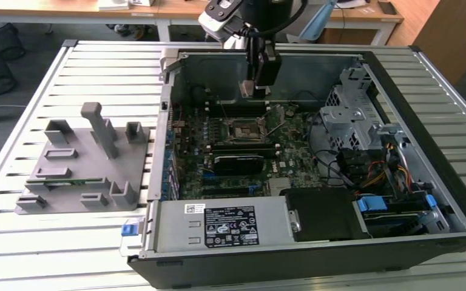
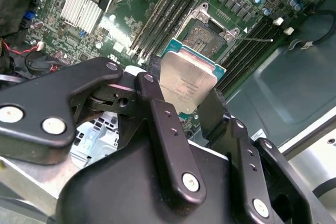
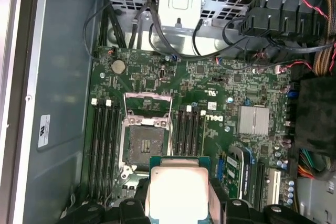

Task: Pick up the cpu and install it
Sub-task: 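Place the cpu into insertion slot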

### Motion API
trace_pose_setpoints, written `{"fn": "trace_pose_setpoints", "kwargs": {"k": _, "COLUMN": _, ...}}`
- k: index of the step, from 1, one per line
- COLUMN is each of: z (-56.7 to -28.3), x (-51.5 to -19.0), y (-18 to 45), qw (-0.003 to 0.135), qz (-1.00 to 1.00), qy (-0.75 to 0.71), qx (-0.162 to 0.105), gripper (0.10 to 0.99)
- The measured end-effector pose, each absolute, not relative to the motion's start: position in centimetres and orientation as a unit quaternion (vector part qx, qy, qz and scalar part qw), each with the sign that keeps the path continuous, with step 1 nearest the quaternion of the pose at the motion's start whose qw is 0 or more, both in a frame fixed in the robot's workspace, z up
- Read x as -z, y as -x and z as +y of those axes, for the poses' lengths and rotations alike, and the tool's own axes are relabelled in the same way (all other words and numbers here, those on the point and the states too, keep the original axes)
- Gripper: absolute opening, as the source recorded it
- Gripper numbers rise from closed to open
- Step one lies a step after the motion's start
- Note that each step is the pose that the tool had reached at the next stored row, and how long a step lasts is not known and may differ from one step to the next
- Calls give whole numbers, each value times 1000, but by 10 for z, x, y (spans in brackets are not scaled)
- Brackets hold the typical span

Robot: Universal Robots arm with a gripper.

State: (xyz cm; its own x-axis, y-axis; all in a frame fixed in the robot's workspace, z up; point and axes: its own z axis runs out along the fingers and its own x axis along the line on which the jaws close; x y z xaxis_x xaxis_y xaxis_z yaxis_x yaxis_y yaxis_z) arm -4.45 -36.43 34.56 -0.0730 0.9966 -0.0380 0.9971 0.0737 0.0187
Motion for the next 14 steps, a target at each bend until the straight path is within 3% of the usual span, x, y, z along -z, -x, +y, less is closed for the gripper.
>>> {"fn": "trace_pose_setpoints", "kwargs": {"k": 14, "z": -361, "x": -341, "y": 44, "qw": 20, "qz": 732, "qy": -680, "qx": 6, "gripper": 529}}
